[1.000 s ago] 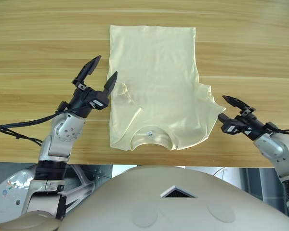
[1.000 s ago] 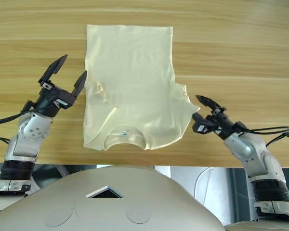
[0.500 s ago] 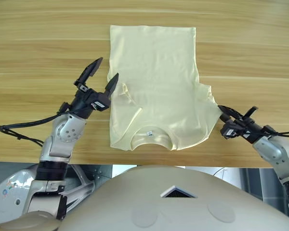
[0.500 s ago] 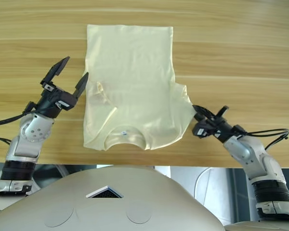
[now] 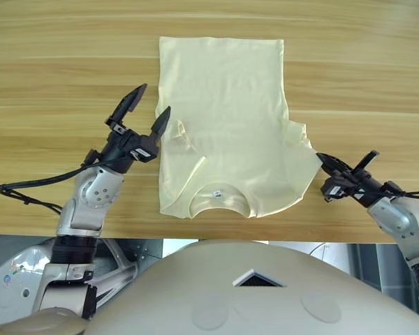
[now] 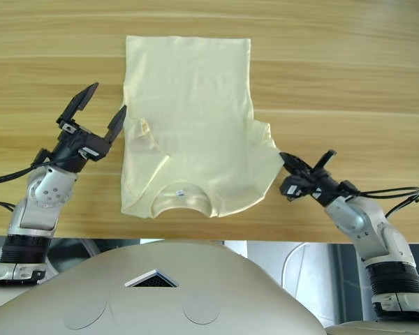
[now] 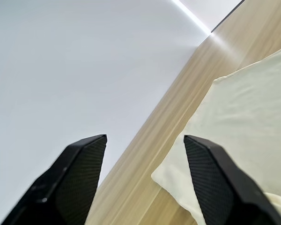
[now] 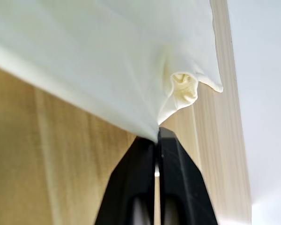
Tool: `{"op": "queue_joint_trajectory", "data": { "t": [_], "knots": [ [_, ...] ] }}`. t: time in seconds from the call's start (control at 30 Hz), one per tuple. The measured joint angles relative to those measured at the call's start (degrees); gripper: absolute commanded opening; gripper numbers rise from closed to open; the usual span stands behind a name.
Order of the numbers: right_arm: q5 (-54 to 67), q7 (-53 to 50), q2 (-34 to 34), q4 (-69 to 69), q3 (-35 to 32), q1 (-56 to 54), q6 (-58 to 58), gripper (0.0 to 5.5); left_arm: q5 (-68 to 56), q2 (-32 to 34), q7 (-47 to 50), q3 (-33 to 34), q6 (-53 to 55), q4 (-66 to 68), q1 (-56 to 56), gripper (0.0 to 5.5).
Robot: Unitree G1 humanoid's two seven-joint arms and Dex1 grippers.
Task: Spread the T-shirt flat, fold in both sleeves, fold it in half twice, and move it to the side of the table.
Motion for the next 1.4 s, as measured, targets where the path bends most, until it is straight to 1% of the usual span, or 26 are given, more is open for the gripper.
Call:
{"op": "queue_joint_trajectory", "data": {
  "t": [0.47, 0.63, 0.73, 0.97, 1.23, 1.4],
  "knots": [
    [-0.06, -1.19, 2.01, -1.89, -0.74, -1.91, 1.31, 0.02, -0.73, 0.0, 0.43, 0.68, -0.02, 0.05, -0.04, 3.05],
    [4.3, -1.28, 4.31, -6.49, -1.12, -4.32, 1.07, 0.02, -0.72, -0.18, 0.76, 1.03, -0.04, 0.31, -0.12, 3.05],
    [4.29, -0.7, 4.59, -6.69, -0.67, -5.99, 1.35, 0.02, -0.71, -0.37, 0.79, 1.03, -0.04, 0.39, -0.12, 3.05],
    [3.75, 1.36, 6.4, -6.66, 3.67, -8.2, 1.25, 0.02, -0.67, -0.73, 0.78, 0.57, -0.06, 0.46, -0.1, 3.05],
    [3.45, 4.39, 6.28, -6.58, 6.65, -9.0, 0.58, 0.02, -0.6, -0.81, 0.75, -0.79, -0.06, 0.58, -0.11, 3.05],
    [3.17, 7.52, 6.16, -6.53, 10.41, -8.93, -0.91, 0.02, -0.56, -1.22, 0.76, -1.37, -0.06, 0.88, -0.18, 3.05]
  ]
}}
